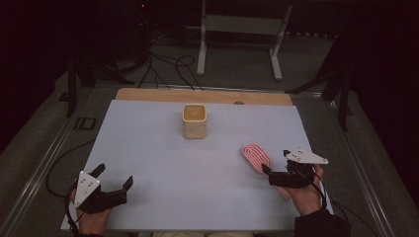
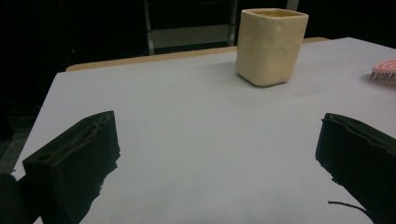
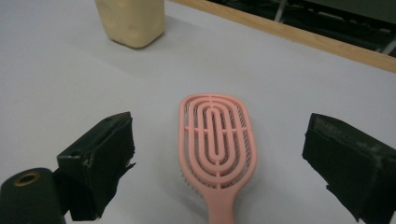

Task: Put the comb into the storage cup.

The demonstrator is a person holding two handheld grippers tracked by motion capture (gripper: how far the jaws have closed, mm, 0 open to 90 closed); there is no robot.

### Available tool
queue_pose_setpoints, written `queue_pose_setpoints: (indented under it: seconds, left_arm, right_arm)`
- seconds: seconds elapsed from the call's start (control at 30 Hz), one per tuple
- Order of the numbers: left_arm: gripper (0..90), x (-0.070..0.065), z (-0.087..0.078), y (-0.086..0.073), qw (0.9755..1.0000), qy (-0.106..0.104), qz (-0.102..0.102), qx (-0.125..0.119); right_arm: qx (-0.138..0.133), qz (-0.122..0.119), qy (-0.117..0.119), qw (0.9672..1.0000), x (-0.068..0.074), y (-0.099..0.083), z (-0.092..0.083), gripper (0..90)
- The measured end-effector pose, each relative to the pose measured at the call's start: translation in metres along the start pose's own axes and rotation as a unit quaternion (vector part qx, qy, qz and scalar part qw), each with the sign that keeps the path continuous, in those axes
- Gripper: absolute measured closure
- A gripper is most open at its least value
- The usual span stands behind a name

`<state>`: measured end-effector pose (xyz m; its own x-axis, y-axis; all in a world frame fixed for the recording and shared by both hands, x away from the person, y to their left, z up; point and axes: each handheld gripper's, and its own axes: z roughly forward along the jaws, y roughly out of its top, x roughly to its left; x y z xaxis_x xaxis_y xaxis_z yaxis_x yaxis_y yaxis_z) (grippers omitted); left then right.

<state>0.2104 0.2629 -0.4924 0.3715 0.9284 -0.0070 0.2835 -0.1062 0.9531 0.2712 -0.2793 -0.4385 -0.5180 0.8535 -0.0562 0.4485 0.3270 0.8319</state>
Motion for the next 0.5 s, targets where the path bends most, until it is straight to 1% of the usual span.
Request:
queue_pose_setpoints:
  seconds: [0.17, 0.37, 0.5]
  left_arm:
    - [0.0, -0.001, 0.001, -0.001, 1.0, 0.0, 0.002, 0.004]
    - [0.0, -0.001, 0.001, -0.001, 1.0, 0.0, 0.002, 0.004]
    - [0.0, -0.001, 0.002, -0.001, 1.0, 0.002, 0.003, 0.005]
  right_arm:
    - [0.015, -0.012, 0.004, 0.9998, 0.001, 0.007, 0.004, 8.9]
    - [0.036, -0.018, 0.007, 0.9991, 0.0, 0.011, 0.01, 8.8]
    - [0.052, -0.028, 0.002, 0.9983, -0.002, 0.013, 0.014, 8.9]
